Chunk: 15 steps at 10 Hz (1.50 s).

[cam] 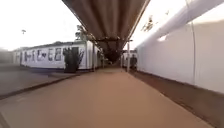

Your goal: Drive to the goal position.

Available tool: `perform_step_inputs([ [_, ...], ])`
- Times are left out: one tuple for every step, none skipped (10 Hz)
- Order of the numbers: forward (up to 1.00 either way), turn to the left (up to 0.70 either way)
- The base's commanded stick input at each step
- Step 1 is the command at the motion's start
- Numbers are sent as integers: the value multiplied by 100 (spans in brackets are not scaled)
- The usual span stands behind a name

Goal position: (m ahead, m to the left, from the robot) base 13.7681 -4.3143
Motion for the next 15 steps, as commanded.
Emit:
perform_step_inputs([
  [70, 0],
  [70, 0],
  [70, 0],
  [70, 0],
  [70, 0],
  [70, 0],
  [70, 0],
  [70, 0],
  [70, 0],
  [70, 0],
  [70, 0],
  [70, 0],
  [70, 0],
  [70, 0],
  [70, 0],
])
